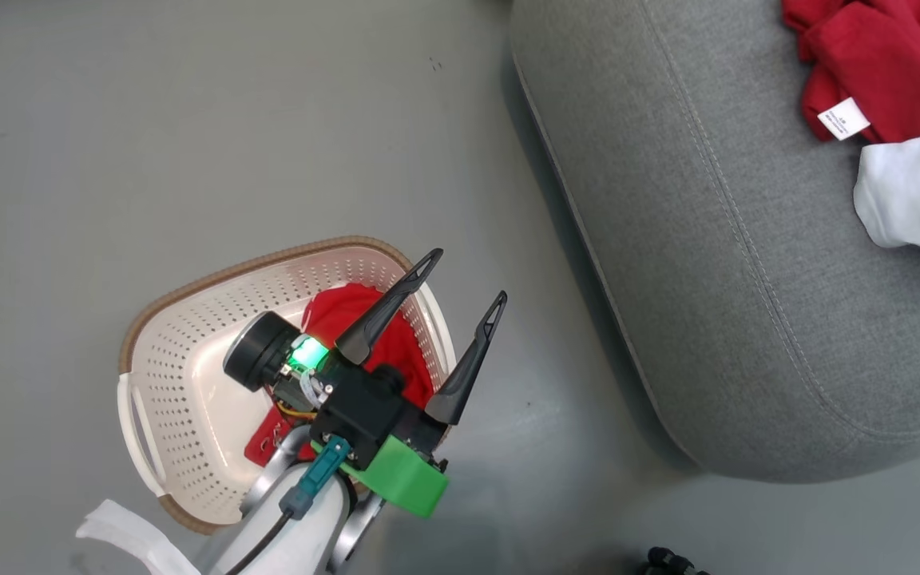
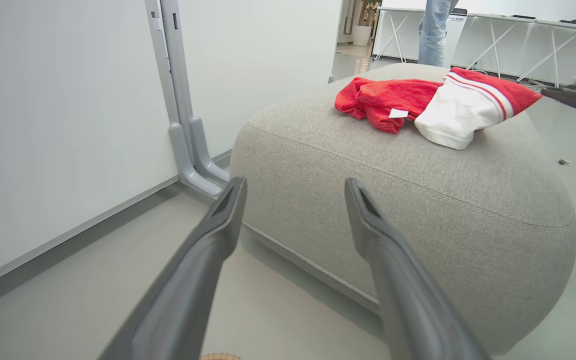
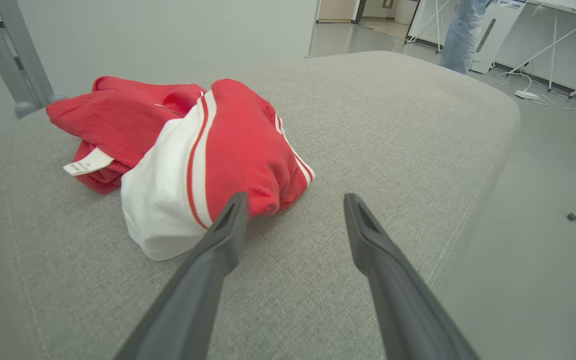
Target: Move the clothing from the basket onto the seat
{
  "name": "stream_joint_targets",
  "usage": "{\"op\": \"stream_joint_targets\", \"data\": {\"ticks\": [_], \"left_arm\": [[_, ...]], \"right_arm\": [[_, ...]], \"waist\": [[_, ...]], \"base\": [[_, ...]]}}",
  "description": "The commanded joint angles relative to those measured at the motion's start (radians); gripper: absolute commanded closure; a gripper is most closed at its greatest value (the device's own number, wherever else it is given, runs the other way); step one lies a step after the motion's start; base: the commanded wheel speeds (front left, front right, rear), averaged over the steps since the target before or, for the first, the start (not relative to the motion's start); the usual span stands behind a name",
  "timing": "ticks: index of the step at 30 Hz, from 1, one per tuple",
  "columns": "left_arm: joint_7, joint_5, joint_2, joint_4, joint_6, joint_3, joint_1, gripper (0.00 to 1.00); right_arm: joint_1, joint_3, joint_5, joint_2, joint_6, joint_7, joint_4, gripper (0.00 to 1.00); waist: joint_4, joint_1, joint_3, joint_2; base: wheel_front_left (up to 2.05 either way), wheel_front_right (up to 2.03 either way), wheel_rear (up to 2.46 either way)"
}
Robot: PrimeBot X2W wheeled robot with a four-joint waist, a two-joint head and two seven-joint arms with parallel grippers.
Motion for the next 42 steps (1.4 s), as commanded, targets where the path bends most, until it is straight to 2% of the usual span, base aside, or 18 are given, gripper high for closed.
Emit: {"op": "stream_joint_targets", "data": {"ticks": [1,8,15,20,25,31,37,42], "left_arm": [[0.000,-0.006,-0.013,0.004,0.006,0.009,0.024,0.00],[0.000,-0.051,-0.083,0.008,0.031,0.080,0.107,0.00],[0.000,-0.079,-0.114,0.010,0.050,0.192,0.195,0.00],[0.000,-0.090,-0.121,0.004,0.062,0.287,0.265,0.00],[0.000,-0.071,-0.125,-0.012,0.074,0.363,0.343,0.00],[0.000,-0.040,-0.126,-0.068,0.089,0.422,0.432,0.00],[0.000,-0.055,-0.126,-0.126,0.117,0.441,0.512,0.00],[0.000,-0.057,-0.126,-0.132,0.122,0.433,0.558,0.00]], "right_arm": [[0.035,0.003,0.004,0.003,-0.001,0.000,0.000,0.00],[0.162,0.204,0.043,0.001,-0.001,0.000,-0.009,0.00],[0.170,0.423,-0.017,0.001,-0.001,-0.001,-0.107,0.00],[0.180,0.530,-0.041,0.001,-0.001,0.000,-0.179,0.00],[0.225,0.599,-0.049,0.002,-0.001,0.000,-0.247,0.00],[0.288,0.626,-0.045,0.002,-0.001,0.000,-0.326,0.00],[0.358,0.658,-0.042,0.002,-0.001,0.000,-0.358,0.00],[0.401,0.677,-0.041,-0.004,-0.001,0.000,-0.341,0.00]], "waist": [[0.069,-0.0001,-0.095,0.0000],[0.188,-0.0001,-0.204,0.0000],[0.290,-0.0001,-0.298,0.0000],[0.335,-0.0001,-0.380,0.0000],[0.348,-0.0001,-0.457,0.0000],[0.325,-0.0001,-0.507,0.0000],[0.298,-0.0001,-0.533,0.0000],[0.281,-0.0001,-0.553,0.0000]], "base": [[0.00,0.00,0.00],[0.00,0.00,0.00],[0.00,0.00,0.00],[0.00,0.00,0.00],[0.00,0.00,0.00],[0.00,0.00,0.00],[0.00,0.00,0.00],[0.00,0.00,0.00]]}}
